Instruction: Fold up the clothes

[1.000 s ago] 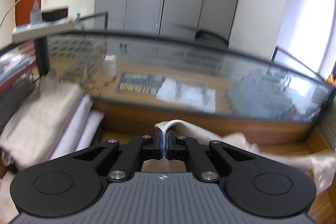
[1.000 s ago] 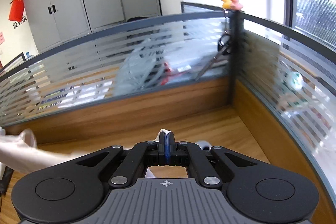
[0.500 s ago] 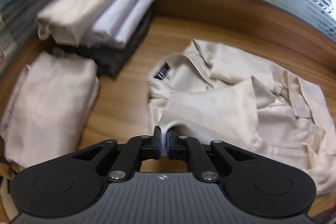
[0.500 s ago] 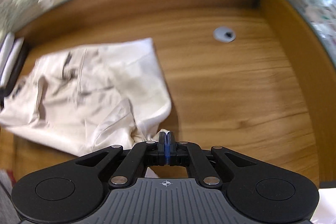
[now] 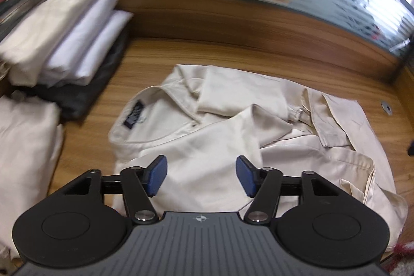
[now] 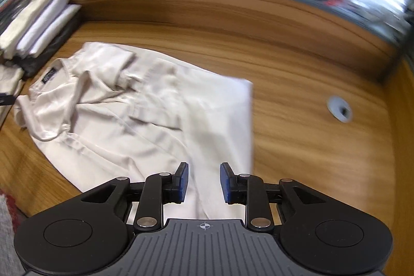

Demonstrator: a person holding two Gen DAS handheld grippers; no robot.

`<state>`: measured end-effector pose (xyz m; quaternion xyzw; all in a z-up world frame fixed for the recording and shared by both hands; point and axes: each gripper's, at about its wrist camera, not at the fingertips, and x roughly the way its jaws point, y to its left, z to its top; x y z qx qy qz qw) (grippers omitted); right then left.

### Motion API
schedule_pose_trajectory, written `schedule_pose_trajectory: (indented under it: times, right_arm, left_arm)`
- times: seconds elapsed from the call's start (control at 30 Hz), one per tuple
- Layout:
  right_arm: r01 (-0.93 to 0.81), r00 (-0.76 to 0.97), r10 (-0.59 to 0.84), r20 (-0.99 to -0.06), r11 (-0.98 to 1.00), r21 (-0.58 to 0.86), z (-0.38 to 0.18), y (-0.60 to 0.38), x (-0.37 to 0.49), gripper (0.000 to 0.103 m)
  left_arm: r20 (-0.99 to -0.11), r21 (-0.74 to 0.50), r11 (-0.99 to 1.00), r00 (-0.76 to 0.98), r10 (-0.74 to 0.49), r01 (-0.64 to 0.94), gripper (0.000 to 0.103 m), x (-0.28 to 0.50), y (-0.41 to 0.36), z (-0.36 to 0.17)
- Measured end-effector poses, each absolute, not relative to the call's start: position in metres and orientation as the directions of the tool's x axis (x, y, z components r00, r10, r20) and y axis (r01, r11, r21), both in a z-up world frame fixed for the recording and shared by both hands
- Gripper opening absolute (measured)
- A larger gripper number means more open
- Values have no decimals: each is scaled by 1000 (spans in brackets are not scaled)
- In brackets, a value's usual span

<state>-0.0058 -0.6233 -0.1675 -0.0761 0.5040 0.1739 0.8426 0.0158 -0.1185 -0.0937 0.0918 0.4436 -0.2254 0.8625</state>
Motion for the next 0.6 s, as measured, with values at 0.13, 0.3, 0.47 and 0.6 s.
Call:
schedule_pose_trajectory:
  times: [0.13,0.3,0.47,0.6]
  right_arm:
    - [-429,408,257,-876,901,64,-185,-597,10,30]
    - [-478,376,295,-879,874,89,-210,-562,30,30]
    - [-515,345,317,-884,851,105,-234,-536,50,30]
    - [-535,331,315,-889,839,98,-248,-522,65,31]
  left_arm:
    - [-811,-31,860,490,-319,509,73,23,-145,-113]
    - [-825,-14,830,462,-325,558,74,32,-177,-138]
    - [-826,19,767,443,-350,641,75,38,-210,-153]
    - [-826,27,715,418,-378,699,75,39,-232,-161]
